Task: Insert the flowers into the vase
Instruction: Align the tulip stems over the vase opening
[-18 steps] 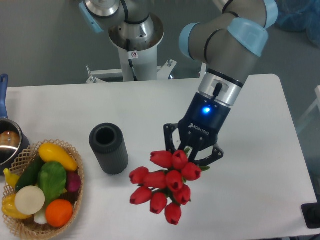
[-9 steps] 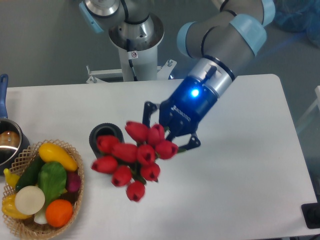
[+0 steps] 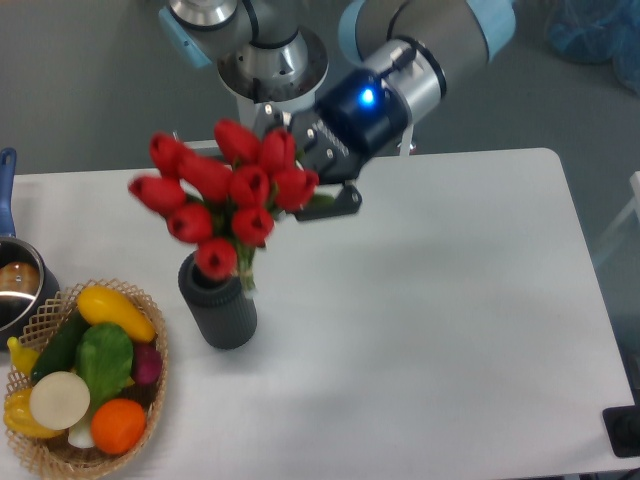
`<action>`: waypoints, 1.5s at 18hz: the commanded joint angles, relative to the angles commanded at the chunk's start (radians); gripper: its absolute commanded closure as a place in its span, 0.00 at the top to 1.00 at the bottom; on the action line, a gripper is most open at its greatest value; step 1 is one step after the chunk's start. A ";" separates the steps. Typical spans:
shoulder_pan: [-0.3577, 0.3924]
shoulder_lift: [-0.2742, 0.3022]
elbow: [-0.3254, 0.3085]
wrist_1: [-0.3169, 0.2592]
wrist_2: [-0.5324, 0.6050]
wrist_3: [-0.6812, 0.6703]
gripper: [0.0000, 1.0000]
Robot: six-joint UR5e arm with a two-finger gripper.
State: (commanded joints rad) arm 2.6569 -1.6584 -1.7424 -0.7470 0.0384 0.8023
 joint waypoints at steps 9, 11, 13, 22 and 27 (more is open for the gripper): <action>-0.009 0.065 -0.163 0.000 0.001 0.087 0.14; -0.011 0.061 -0.190 -0.002 0.001 0.162 0.16; -0.012 0.065 -0.218 -0.002 0.005 0.189 0.16; -0.015 0.071 -0.270 -0.002 0.006 0.265 0.15; -0.015 0.072 -0.292 -0.003 0.008 0.285 0.15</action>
State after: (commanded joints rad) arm 2.6415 -1.5862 -2.0340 -0.7501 0.0460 1.0875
